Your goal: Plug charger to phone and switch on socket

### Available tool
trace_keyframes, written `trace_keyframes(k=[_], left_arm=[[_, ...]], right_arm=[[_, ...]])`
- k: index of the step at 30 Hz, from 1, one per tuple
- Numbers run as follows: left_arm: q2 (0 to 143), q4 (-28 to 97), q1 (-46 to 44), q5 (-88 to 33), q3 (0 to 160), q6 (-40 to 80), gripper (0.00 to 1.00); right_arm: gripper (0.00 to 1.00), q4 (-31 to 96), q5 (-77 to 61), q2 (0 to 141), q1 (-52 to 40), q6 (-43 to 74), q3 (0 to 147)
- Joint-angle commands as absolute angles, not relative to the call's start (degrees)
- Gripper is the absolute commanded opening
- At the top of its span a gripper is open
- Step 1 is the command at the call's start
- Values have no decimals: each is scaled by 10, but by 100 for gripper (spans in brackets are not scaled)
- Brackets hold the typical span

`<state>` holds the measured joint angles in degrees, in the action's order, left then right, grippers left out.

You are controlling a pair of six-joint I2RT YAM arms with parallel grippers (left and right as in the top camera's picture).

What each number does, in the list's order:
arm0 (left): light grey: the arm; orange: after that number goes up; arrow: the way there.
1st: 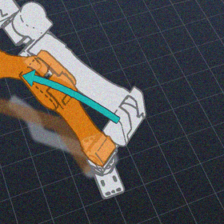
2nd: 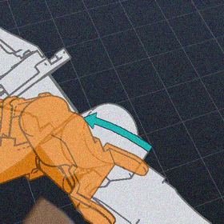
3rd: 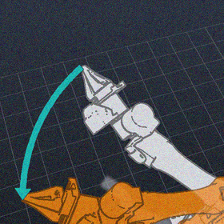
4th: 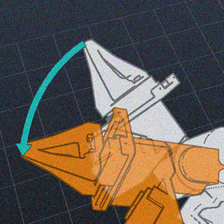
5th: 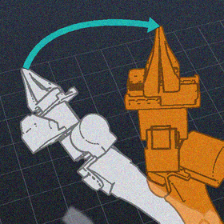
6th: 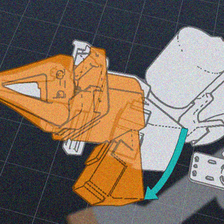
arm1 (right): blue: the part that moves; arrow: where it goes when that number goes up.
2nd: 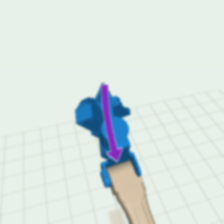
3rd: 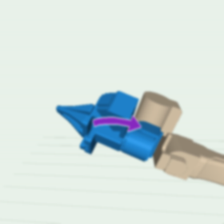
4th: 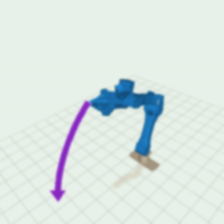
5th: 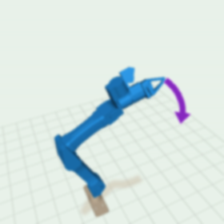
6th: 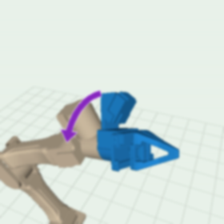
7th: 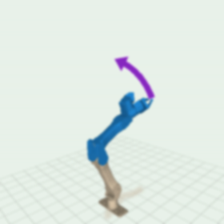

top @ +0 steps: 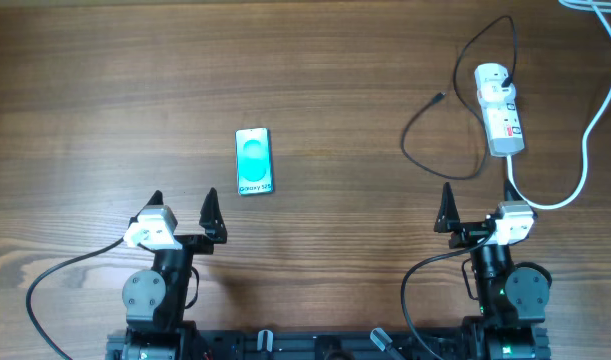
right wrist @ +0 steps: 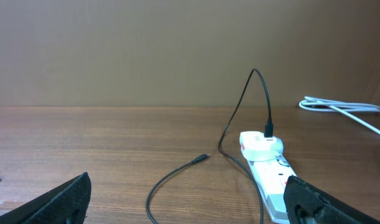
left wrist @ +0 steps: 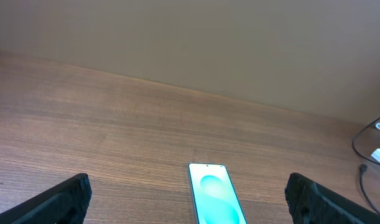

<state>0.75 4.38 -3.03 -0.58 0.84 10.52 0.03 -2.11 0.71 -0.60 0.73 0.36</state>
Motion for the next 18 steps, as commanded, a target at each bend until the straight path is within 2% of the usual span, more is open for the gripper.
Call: trace_keyframes(k=[1,6,8,12,18], left_arm=[[3,43,-27,-12,3,94,100],[3,40,-27,-17,3,94,100],[4,41,-28,-54,13,94,100],[29,90,-28,-62,74,93,100],[207,111,-28,-71,229,92,100]], right_arm=[[100,-1,-28,4,-5,1,3],[100,-1,-28,4,-5,1,3],[100,-1,-28,4,-5,1,3],[100,-1,-28,4,-5,1,3],[100,-1,-28,4,-5,1,3]])
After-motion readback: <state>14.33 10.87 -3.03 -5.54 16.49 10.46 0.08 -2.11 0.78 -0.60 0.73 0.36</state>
